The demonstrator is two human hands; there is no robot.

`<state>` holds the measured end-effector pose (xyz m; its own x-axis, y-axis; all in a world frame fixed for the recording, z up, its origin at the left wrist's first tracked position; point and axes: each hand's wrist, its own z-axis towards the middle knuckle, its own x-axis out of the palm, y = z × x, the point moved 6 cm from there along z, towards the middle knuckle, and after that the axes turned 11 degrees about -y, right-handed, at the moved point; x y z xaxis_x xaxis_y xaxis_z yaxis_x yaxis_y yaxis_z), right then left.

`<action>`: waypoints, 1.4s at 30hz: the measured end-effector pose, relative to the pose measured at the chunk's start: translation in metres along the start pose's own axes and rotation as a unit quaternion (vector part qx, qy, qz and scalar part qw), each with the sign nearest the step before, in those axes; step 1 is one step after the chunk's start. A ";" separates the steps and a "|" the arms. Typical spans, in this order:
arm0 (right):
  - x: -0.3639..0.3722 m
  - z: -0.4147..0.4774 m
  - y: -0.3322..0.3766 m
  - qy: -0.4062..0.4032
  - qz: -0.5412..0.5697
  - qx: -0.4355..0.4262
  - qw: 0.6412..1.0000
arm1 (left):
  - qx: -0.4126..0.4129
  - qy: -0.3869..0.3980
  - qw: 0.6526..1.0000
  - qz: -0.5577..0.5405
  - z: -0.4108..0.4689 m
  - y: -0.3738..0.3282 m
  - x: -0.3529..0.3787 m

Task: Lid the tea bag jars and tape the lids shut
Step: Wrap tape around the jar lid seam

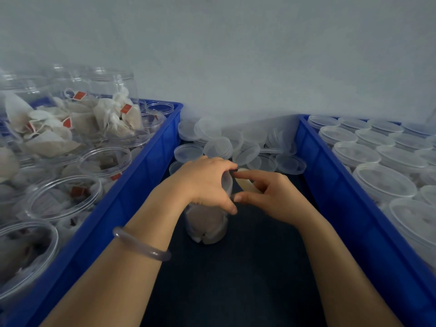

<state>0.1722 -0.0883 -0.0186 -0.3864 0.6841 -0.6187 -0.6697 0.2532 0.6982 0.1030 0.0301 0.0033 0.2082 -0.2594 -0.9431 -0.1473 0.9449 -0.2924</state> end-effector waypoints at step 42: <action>0.006 -0.042 0.027 -0.080 -0.260 0.061 0.960 | -0.149 -0.090 0.982 -0.074 0.033 -0.007 0.009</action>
<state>0.1257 -0.1064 -0.0186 0.0900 0.5371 -0.8387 -0.6629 0.6608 0.3520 0.1379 0.0276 0.0023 0.4118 -0.3239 -0.8518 -0.3733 0.7927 -0.4820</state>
